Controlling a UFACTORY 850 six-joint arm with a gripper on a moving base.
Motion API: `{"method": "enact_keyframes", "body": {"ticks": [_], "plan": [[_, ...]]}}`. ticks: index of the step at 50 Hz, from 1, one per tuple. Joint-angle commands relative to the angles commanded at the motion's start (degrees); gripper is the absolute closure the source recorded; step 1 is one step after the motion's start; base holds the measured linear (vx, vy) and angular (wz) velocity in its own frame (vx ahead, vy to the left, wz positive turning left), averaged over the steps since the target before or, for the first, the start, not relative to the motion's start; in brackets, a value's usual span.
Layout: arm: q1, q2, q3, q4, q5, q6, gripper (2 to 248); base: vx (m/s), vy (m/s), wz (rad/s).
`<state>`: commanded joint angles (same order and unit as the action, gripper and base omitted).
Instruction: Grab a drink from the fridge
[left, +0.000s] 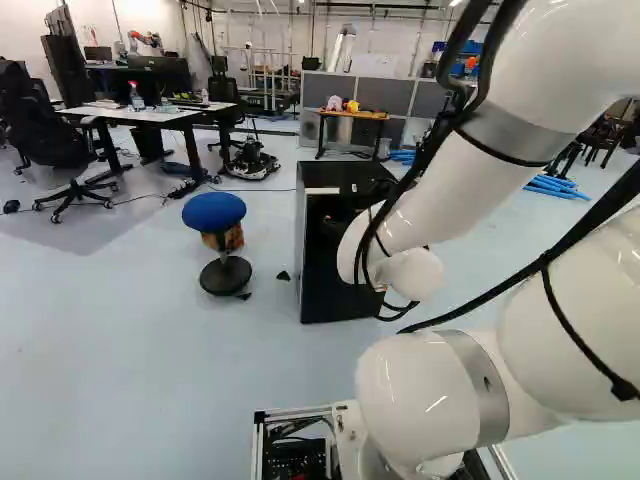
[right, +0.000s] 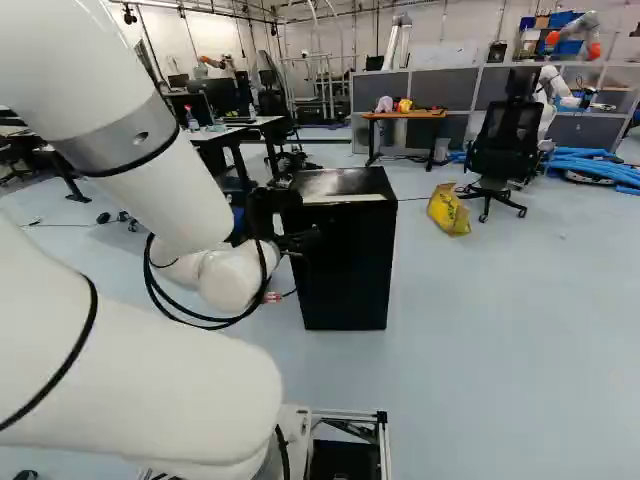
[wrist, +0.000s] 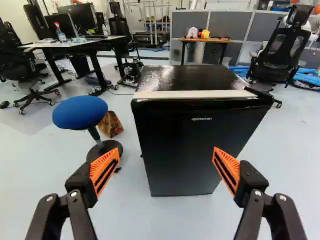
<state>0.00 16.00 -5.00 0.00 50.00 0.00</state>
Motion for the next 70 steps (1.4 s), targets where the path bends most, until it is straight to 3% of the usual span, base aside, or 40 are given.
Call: {"method": "enact_keyframes", "body": {"ticks": [50,70], "plan": [[0.1,0.0,0.0,0.0,0.0,0.0,3,0.033,0.05,-0.006],[2.3,-2.7,-2.3,2.2,0.0,0.0,3,0.0,0.0,0.0]]}}
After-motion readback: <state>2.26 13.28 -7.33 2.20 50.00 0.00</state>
